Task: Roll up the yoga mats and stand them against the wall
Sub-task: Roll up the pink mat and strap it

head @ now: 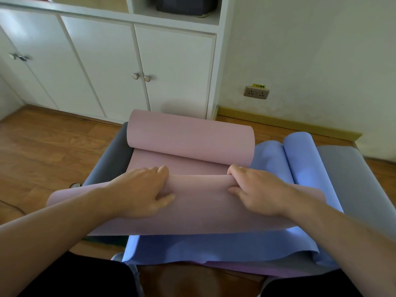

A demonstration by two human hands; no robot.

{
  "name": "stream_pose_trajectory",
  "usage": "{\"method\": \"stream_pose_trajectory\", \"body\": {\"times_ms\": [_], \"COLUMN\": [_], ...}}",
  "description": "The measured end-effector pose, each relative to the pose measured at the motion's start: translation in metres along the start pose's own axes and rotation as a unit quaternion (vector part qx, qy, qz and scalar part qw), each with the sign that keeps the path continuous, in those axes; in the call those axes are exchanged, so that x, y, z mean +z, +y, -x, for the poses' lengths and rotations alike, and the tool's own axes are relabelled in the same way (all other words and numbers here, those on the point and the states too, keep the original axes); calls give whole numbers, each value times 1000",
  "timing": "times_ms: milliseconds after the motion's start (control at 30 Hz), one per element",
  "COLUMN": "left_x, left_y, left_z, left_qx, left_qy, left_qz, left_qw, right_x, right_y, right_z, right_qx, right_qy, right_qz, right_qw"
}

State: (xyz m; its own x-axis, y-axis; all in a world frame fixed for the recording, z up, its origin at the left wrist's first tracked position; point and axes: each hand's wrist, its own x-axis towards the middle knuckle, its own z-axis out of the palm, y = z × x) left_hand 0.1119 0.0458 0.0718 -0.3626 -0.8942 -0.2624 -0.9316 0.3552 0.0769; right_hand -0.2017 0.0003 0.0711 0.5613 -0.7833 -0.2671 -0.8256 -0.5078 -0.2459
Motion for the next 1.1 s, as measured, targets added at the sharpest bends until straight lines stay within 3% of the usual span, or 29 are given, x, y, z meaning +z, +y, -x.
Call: {"method": "stream_pose_trajectory", "body": {"times_ms": [167, 433, 600, 767, 967, 1100], "left_x": [-3, -4, 1, -3, 4, 9], "left_y": [3, 1, 4, 9, 17, 16], "left_z": [-4, -1, -3, -10, -16, -12], "left_qx": [-40, -21, -23, -89, -71, -36], "left_qy": [-16, -30, 15, 70, 82, 45], "left_qz": [-58, -14, -39, 11, 12, 1], "left_qw": [997, 999, 999, 994, 994, 998], "right_x": [-2, 0, 4, 5, 9, 4], "right_y": [-5, -4, -6, -7, -12, -14], "right_z": [-1, 0, -1, -5, -6, -3], "right_qx": [9, -3, -10, 28, 7, -1], "right_qy": [-1, 16, 78, 122, 72, 13], "right_qz": [-6, -6, -15, -2, 35, 24], "right_qw": [1000, 1000, 997, 992, 997, 1000]}}
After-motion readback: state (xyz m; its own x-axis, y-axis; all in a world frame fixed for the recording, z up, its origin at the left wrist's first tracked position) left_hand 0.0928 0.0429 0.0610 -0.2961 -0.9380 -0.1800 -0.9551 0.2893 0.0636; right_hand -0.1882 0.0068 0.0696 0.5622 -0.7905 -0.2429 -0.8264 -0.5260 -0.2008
